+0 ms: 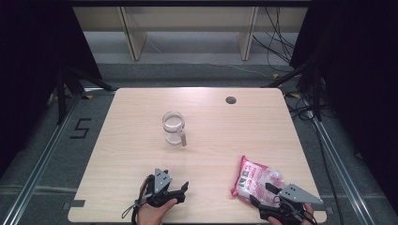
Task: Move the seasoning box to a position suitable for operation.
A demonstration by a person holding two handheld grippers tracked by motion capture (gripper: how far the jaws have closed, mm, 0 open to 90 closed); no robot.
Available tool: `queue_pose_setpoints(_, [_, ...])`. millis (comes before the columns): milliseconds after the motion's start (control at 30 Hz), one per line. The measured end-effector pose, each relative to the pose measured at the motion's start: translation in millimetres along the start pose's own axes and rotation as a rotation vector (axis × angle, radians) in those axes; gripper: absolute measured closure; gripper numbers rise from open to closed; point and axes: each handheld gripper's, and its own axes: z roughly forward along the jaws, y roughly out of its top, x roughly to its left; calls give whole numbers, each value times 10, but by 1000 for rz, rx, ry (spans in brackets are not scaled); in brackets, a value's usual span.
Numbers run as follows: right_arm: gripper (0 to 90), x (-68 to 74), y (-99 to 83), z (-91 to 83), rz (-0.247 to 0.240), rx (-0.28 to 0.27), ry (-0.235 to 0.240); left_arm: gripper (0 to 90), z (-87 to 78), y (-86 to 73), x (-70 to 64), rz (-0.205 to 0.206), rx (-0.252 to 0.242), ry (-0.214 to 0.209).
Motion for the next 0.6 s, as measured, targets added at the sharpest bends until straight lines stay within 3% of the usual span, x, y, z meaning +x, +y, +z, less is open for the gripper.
queue_pose_setpoints(33, [253,21,1,-8,19,16,-5,154,13,0,-9,-13,-17,-2])
queue_pose_setpoints(67, [253,16,-6,10,10,-2,-1,155,11,5,-10,-12,-16,0])
queue_pose_setpoints(133, [253,18,-3,-2,9,15,-7,154,11,8,-12,-12,-21,5])
queue_pose_setpoints(233, [253,21,-2,1,5,11,-6,157,16,27,0,8,-16,14])
queue_pose_setpoints(433, [240,15,0,-9,2,19,-10,245,41,99,18,22,-38,14])
queue_pose_setpoints(500, [238,-1,-3,8,-12,-6,-9,312,88,184,66,19,-63,-4])
queue_pose_setpoints(600, [231,14,-4,-6,9,8,-8,377,123,260,97,34,-53,32])
